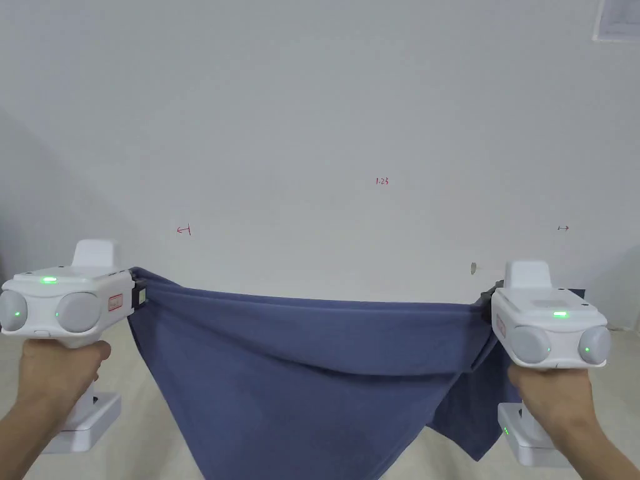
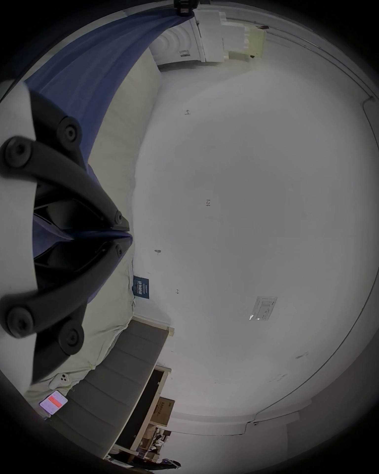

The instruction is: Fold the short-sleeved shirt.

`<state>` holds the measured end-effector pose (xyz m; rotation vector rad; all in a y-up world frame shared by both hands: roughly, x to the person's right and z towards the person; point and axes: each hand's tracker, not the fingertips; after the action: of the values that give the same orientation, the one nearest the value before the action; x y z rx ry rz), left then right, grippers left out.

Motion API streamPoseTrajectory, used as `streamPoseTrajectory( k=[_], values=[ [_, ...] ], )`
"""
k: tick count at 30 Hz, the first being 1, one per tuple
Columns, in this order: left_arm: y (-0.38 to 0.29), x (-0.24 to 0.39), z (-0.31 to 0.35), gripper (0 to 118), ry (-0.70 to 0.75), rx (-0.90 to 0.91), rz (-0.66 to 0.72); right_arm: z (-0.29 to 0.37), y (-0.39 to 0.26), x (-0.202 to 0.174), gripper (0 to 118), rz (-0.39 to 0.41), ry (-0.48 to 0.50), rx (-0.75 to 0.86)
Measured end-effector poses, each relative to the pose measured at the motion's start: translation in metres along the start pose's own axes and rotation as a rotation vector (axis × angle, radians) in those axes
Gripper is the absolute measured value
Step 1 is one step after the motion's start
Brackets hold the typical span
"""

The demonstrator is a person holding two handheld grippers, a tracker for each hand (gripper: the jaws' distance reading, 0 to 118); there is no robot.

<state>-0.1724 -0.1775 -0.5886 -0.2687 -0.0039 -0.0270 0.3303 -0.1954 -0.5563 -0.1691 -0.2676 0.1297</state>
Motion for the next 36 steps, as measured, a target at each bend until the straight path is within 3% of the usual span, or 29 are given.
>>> streamPoseTrajectory(
  k=[9,15,24,36],
  values=[
    [0.034,0.024,-0.055,0,0.004,0.035,-0.025,-0.058,0.032,0.009,3,-0.038,-0.036,0.028],
    [0.013,0.031,-0.060,0,0.003,0.012,-0.013,-0.057,0.010,0.008,3,-0.014,-0.039,0.019],
    [-0.082,0.023,-0.014,0,-0.042,-0.059,-0.017,0.002,-0.085,0.005,3,0.050,-0.041,-0.065],
    [-0.255,-0.002,0.096,0,-0.076,-0.242,0.005,0.132,-0.240,0.011,3,0.038,-0.045,-0.250]
  ],
)
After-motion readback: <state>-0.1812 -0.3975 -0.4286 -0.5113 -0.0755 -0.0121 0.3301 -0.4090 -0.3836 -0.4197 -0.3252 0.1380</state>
